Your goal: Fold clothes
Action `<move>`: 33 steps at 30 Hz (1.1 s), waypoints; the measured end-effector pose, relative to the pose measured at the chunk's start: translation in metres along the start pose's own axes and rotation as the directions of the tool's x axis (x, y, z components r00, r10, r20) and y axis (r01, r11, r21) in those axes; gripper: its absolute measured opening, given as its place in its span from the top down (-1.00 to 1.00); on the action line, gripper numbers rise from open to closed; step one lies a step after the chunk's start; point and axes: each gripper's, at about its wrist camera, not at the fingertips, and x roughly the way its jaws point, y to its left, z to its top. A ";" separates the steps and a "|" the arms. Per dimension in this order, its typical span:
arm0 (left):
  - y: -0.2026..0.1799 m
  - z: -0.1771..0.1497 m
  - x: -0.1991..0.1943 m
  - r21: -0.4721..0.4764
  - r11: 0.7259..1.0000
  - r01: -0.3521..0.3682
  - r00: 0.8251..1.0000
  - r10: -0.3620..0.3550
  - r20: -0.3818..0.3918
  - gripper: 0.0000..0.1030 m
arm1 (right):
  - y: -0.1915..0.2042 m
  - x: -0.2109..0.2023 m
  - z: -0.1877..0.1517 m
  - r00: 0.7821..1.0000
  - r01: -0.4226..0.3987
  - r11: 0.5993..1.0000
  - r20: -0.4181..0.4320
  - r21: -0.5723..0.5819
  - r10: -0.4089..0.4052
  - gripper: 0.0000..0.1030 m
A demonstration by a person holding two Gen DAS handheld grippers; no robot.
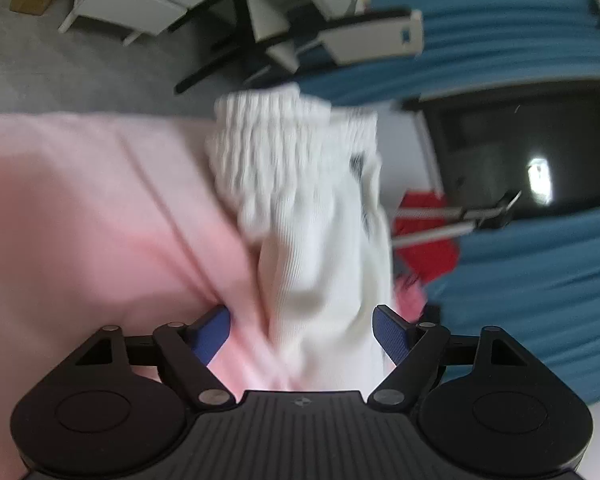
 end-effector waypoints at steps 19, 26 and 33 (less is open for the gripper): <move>-0.046 -0.010 -0.004 0.084 0.992 -0.097 0.960 0.072 0.269 0.81 | 0.013 0.037 0.017 0.955 -0.012 0.996 0.294 -0.089 0.038 0.70; -0.065 -0.021 -0.054 0.070 0.995 -0.067 0.954 0.044 0.298 0.82 | 0.012 -0.016 0.009 0.954 -0.056 0.998 0.296 -0.009 0.056 0.71; -0.055 -0.023 -0.139 0.012 1.000 -0.004 0.953 0.000 0.304 0.82 | -0.001 -0.081 0.012 0.961 -0.089 0.996 0.264 0.026 0.079 0.71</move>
